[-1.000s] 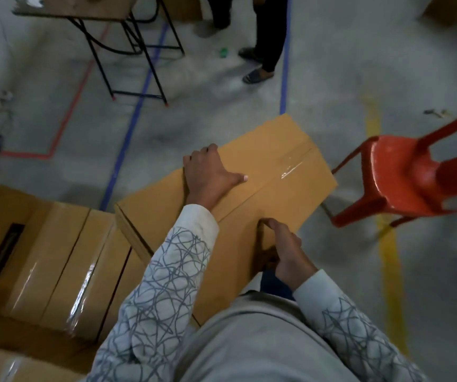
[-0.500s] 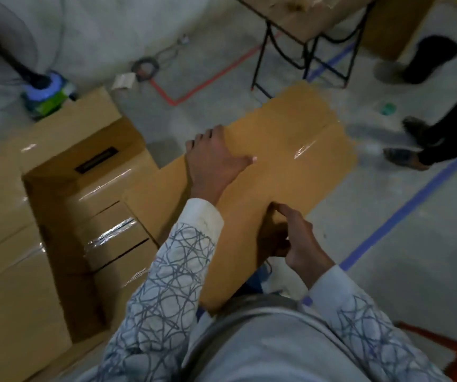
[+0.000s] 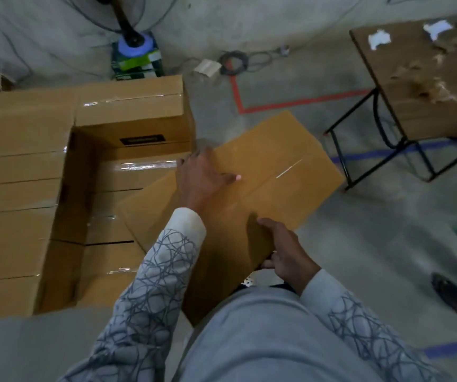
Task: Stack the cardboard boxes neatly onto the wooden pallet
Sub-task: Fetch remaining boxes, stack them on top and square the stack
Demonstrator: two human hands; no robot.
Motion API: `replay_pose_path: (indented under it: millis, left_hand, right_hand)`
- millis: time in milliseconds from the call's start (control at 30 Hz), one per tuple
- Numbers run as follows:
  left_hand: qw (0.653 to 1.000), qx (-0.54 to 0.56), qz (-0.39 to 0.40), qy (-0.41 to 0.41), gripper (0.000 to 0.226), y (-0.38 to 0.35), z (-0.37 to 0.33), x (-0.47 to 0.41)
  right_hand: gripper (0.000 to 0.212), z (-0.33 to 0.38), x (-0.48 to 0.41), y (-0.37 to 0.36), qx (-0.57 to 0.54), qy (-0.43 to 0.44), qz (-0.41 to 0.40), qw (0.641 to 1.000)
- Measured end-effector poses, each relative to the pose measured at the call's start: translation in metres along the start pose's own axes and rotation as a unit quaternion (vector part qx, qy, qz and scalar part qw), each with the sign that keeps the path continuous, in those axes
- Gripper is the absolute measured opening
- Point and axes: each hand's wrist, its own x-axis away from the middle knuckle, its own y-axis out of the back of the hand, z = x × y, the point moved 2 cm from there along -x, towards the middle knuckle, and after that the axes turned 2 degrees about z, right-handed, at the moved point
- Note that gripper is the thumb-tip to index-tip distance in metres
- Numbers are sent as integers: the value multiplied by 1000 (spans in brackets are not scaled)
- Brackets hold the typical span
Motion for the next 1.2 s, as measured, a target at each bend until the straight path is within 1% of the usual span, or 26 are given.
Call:
replay_pose_path:
  millis: [67, 167, 267, 333, 433, 533, 600, 667, 733, 833, 933, 967, 1033, 1200]
  left_hand:
    - [999, 8, -11, 43, 87, 6, 9, -18]
    - [992, 60, -49, 103, 85, 16, 22, -45]
    - [974, 112, -99, 168, 96, 34, 31, -72]
    - [957, 134, -152, 208, 106, 51, 33, -90]
    - [925, 175, -222, 253, 106, 69, 29, -111]
    - [881, 229, -275, 310, 109, 80, 16, -125]
    - [841, 265, -308, 358, 109, 80, 9, -128]
    - [805, 278, -336, 403, 118, 77, -1, -128]
    - [767, 298, -365, 436, 121, 71, -9, -124]
    - [708, 308, -405, 490, 120, 63, -14, -117]
    - [662, 303, -426, 537, 121, 53, -12, -113]
    - [653, 304, -428, 546, 120, 50, -9, -112]
    - [634, 308, -434, 561, 116, 43, -2, -113]
    - [604, 283, -434, 606, 96, 24, 28, -129]
  right_hand:
    - [81, 29, -15, -13, 36, 18, 6, 999]
    - [105, 77, -33, -40, 127, 53, 1, 991]
    - [123, 124, -67, -65, 220, 101, 38, 969]
    - [128, 163, -84, -85, 273, 128, 79, 950]
    - [121, 233, -91, -119, 361, 185, 123, 906]
    - [123, 295, -105, -154, 468, 235, 141, 840]
    - [122, 327, -112, -180, 493, 265, 173, 811]
    - [122, 350, -118, -207, 498, 286, 209, 791]
    - [120, 362, -120, -232, 510, 297, 237, 772]
    - [119, 367, -126, -268, 536, 316, 267, 736]
    - [115, 363, -132, -297, 591, 317, 281, 686]
    - [113, 360, -133, -304, 603, 314, 289, 674]
    - [111, 352, -139, -320, 614, 302, 304, 663]
    - [119, 335, -173, -350, 667, 251, 302, 634]
